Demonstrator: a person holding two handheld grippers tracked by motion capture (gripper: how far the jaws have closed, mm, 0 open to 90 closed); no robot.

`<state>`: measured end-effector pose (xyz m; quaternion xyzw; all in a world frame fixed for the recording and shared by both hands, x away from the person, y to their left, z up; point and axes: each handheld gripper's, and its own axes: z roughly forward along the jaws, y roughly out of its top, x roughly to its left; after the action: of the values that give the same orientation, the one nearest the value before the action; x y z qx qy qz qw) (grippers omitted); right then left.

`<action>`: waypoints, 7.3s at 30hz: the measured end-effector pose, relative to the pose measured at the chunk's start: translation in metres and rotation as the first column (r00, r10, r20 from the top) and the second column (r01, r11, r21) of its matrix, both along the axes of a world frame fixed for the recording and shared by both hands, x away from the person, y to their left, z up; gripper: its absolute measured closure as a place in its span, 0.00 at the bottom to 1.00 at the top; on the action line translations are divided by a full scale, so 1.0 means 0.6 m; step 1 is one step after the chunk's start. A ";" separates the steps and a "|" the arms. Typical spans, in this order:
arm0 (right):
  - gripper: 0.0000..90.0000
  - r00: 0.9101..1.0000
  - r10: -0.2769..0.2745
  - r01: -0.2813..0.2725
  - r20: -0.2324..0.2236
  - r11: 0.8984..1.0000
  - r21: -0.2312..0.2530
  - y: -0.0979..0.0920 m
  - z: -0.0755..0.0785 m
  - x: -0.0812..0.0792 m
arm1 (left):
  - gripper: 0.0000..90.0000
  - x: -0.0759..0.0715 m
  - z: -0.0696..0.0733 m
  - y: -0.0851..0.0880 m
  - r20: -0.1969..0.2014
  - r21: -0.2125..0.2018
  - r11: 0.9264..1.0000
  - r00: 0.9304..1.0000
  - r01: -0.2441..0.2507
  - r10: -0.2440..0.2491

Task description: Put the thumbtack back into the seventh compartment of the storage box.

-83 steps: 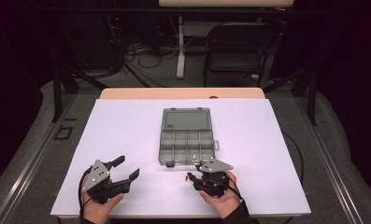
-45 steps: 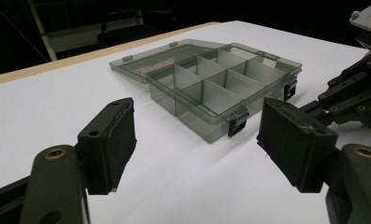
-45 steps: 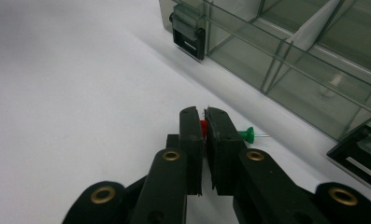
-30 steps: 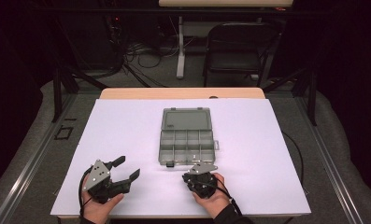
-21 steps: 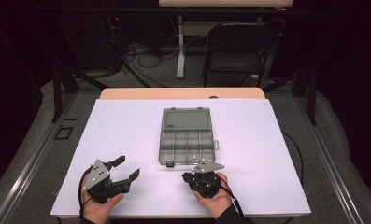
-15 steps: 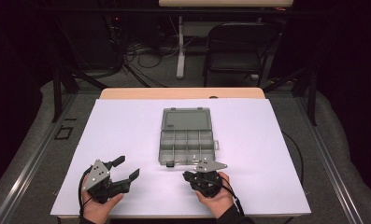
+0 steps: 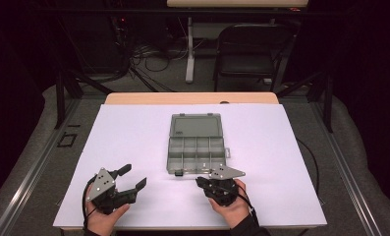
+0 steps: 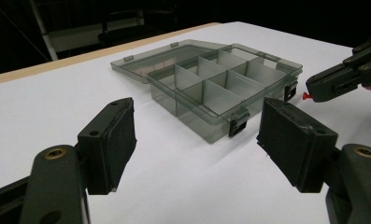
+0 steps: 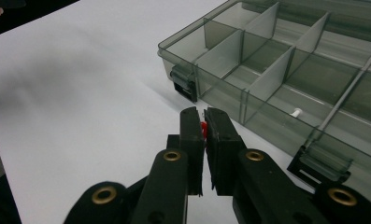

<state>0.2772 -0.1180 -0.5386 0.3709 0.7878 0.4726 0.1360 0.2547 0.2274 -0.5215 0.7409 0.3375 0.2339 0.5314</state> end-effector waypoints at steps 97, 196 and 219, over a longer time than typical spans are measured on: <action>0.95 0.995 -0.102 0.102 0.014 0.990 -0.095 -0.002 0.011 0.105 | 0.31 0.002 -0.002 -0.001 -0.014 -0.004 1.000 1.000 -0.004 0.004; 0.64 1.000 -0.012 0.011 -0.006 0.991 -0.133 0.011 -0.039 0.021 | 0.31 0.006 -0.004 0.003 -0.026 -0.014 1.000 1.000 -0.014 0.013; 0.70 1.000 -0.002 -0.001 -0.016 0.985 -0.173 0.018 -0.052 0.038 | 0.31 0.004 -0.004 -0.001 -0.023 -0.008 1.000 1.000 -0.005 0.005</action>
<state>0.3000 -0.1075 -0.5696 0.3616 0.8269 0.3993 0.1614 0.2572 0.2270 -0.5237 0.7405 0.3465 0.2254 0.5299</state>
